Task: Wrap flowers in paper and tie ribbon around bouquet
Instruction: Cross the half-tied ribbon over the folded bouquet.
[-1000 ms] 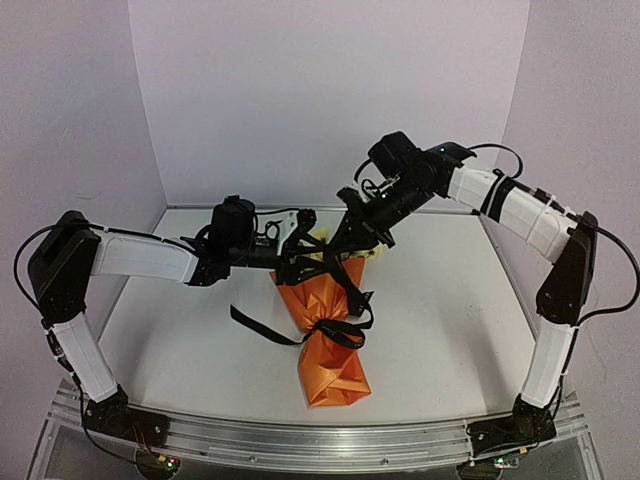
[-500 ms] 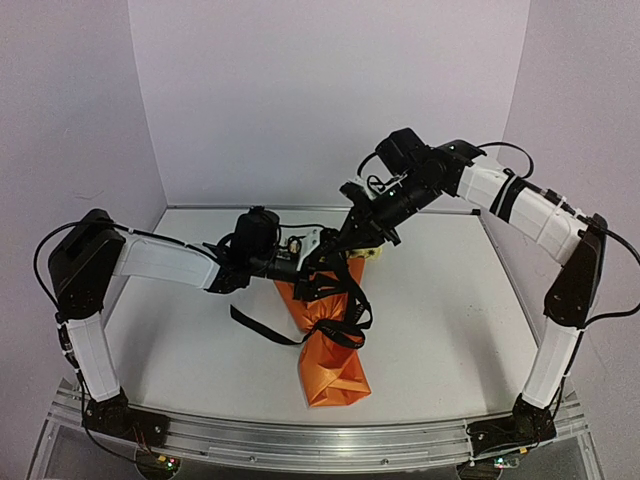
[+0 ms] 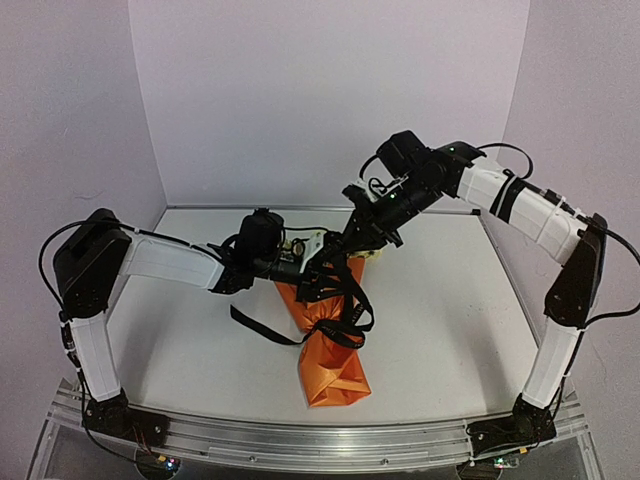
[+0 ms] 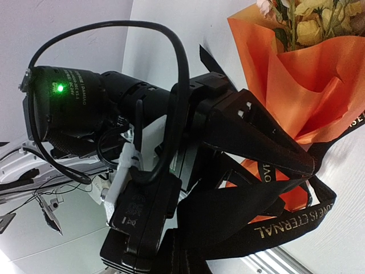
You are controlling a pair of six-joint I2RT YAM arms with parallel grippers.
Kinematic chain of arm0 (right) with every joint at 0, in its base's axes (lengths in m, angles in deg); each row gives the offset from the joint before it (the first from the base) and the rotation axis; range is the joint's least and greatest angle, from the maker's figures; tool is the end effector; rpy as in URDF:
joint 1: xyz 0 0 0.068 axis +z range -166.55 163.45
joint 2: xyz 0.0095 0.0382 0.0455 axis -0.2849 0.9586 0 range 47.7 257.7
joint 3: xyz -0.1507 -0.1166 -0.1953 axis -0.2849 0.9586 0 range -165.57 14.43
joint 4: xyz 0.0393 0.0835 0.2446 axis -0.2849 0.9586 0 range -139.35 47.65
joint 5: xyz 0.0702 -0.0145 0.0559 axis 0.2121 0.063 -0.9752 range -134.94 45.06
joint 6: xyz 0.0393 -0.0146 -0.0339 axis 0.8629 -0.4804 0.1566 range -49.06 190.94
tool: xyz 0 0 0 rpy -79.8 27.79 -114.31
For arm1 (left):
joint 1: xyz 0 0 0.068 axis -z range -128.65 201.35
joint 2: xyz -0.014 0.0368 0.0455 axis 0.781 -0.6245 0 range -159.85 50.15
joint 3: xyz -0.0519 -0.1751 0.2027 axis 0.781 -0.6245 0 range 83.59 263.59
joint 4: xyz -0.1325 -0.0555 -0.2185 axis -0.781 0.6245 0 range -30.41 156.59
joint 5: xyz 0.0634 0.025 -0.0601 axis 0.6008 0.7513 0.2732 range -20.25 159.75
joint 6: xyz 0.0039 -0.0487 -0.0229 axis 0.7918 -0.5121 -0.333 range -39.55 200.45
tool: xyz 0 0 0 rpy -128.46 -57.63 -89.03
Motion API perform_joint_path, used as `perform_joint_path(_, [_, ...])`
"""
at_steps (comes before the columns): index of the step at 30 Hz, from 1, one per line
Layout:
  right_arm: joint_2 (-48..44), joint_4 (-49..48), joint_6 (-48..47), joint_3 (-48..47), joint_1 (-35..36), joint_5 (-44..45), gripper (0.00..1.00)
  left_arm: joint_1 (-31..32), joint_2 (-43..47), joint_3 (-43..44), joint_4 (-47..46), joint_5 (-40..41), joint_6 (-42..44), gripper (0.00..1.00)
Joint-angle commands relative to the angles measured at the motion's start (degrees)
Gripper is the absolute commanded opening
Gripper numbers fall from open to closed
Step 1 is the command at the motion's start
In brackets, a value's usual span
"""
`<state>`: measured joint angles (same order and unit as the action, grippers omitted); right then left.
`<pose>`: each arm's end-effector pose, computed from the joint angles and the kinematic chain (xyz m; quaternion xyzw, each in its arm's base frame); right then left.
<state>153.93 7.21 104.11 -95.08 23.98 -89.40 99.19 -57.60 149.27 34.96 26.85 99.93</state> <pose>0.2835 0.2752 0.3613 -0.1753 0.8691 0.4622 0.0180 0.2626 -0.3261 0.2152 0.5960 0.5045 -0.4207 0.4618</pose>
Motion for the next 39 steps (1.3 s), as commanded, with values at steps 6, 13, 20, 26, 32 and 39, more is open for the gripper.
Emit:
perform_joint_path(6, [-4.2, -0.7, -2.0, 2.0, 0.1, 0.2, 0.00, 0.3, -2.7, 4.4, -0.9, -1.2, -1.3, 0.27])
perform_joint_path(13, [-4.3, 0.0, -2.6, 2.3, 0.1, 1.1, 0.00, 0.3, -2.2, 4.7, -2.0, 0.0, -2.9, 0.02])
perform_joint_path(20, [-6.5, 1.8, -3.7, 5.6, -0.6, 8.5, 0.06, -1.6, 3.1, 2.9, -1.8, 9.2, -6.5, 0.00])
perform_joint_path(26, [-6.3, 3.5, -3.5, 6.1, -1.0, 16.8, 0.38, -2.9, 10.4, 4.1, 13.6, 21.6, -4.4, 0.00])
perform_joint_path(32, [-7.2, 4.5, -5.6, 8.2, 1.0, 22.4, 0.53, -3.2, 15.5, 9.6, 38.2, 30.2, -5.0, 0.00])
perform_joint_path(39, [-13.6, -4.6, -10.8, 26.7, 6.2, 20.0, 0.65, -3.9, 21.9, 11.1, 55.2, 34.2, -9.3, 0.00])
